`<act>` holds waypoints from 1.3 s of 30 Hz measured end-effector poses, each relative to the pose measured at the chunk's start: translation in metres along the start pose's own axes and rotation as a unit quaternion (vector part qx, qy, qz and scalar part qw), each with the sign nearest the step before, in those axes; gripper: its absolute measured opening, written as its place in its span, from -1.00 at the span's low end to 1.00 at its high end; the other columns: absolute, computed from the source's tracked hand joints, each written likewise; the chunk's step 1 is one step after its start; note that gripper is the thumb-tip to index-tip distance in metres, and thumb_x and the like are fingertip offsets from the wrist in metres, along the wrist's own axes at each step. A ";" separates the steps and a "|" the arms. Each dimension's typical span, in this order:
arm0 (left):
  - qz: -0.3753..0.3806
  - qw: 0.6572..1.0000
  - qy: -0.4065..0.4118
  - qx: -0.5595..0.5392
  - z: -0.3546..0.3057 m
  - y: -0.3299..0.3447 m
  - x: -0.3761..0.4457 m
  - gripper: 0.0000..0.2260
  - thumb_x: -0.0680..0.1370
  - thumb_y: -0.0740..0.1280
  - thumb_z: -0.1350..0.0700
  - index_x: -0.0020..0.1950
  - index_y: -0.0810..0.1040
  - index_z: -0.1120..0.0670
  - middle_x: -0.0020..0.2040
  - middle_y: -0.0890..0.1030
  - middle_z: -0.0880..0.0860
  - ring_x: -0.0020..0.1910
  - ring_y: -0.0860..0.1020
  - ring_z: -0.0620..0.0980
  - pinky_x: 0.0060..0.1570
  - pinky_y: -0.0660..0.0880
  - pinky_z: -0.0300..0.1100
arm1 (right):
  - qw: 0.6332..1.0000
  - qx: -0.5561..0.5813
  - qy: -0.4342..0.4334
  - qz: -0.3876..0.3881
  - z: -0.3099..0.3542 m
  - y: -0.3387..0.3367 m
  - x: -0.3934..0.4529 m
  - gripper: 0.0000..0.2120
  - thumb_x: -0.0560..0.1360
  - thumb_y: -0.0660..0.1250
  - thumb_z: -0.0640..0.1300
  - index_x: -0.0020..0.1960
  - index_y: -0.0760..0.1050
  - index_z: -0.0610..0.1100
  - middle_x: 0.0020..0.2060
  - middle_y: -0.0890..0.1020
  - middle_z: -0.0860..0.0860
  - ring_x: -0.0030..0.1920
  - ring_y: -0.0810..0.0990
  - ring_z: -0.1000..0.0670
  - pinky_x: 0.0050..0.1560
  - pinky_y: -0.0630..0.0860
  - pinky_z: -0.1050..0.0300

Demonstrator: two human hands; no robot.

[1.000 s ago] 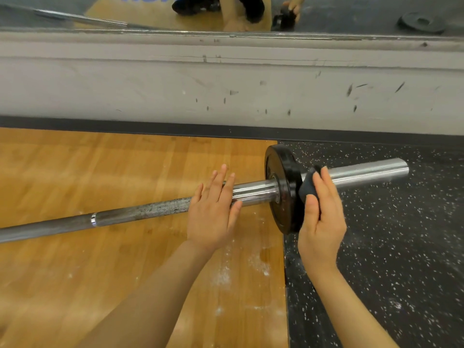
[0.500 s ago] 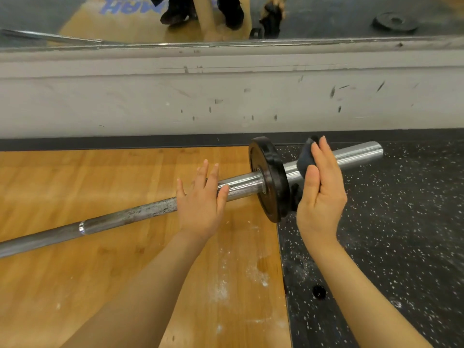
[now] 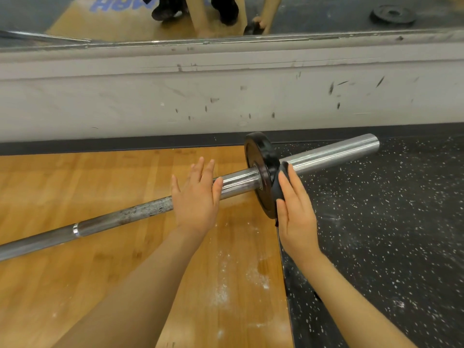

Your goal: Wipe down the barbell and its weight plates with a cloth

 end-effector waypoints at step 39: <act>0.052 0.998 -0.011 0.013 -0.017 -0.011 -0.072 -0.34 0.53 -0.34 -0.29 0.60 -0.08 -0.08 0.58 -0.15 -0.13 0.55 -0.23 -0.05 0.51 -0.19 0.12 | 0.970 0.040 0.213 -0.113 -0.011 -0.102 -0.019 -0.59 0.63 0.08 0.01 0.46 0.32 -0.03 0.41 0.38 0.13 0.41 0.27 0.31 0.37 0.17 0.47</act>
Point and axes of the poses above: each hand's wrist, its own x-axis towards the middle knuckle, its own y-axis out of the palm, z = x × y, the point moved 4 cm from there along x, towards the middle knuckle
